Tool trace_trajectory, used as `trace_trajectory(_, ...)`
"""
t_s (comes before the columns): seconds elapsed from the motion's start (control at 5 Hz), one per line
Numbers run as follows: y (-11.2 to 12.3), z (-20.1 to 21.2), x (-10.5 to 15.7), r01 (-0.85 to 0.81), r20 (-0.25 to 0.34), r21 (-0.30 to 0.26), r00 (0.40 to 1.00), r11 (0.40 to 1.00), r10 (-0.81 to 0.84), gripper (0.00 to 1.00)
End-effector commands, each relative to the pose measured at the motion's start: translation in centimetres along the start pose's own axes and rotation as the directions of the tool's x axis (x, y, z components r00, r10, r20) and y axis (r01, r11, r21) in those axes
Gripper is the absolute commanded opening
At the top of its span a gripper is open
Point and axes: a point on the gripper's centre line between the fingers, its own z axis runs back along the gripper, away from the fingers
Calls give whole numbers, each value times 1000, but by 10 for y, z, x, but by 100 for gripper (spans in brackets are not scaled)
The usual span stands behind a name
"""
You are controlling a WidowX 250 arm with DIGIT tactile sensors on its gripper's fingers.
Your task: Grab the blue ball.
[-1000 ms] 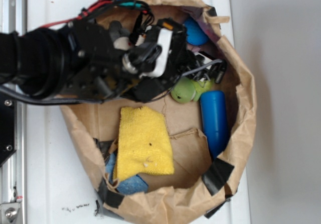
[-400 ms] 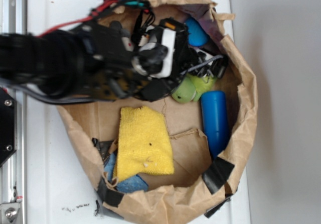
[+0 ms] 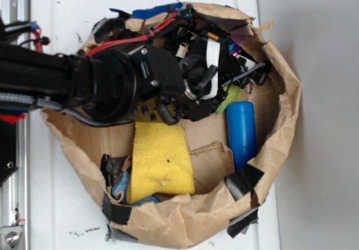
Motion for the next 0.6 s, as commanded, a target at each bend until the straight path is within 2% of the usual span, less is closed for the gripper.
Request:
trace_trajectory(0.0, 7, 25, 7, -23, -14, -95, 1000, 995, 22, 0)
trace_trajectory(0.4, 11, 31, 6, 24, -17, -123, 1000, 992, -26, 0)
